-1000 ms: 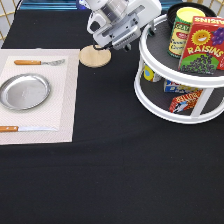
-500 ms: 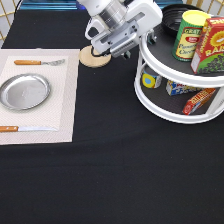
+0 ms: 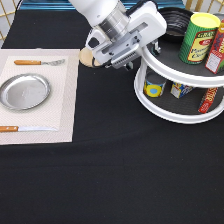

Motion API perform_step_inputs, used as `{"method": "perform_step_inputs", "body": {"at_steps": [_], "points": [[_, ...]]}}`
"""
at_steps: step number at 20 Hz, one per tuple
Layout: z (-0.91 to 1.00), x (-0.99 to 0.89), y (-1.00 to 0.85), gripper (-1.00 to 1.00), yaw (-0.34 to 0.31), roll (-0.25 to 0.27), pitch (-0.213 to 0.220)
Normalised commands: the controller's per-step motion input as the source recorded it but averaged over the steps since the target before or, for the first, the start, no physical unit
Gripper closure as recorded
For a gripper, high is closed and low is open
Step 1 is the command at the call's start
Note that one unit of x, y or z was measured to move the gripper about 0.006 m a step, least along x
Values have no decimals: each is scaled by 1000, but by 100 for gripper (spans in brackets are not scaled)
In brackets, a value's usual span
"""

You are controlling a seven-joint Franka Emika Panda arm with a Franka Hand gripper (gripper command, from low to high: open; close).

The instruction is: Pick up the bowl from the lazy Susan and put bowl on the plate

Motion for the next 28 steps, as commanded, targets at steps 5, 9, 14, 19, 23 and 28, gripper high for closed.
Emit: {"method": "perform_step_inputs", "body": {"at_steps": [5, 9, 14, 19, 23, 28], "points": [[421, 163, -5, -100, 35, -14, 10], [796, -299, 6, -100, 5, -68, -77], [735, -822, 73, -100, 0, -111, -141], [440, -1000, 295, -100, 2, -174, -112], [379, -1000, 354, -100, 9, -192, -85], [139, -969, 525, -100, 4, -187, -26]]}}
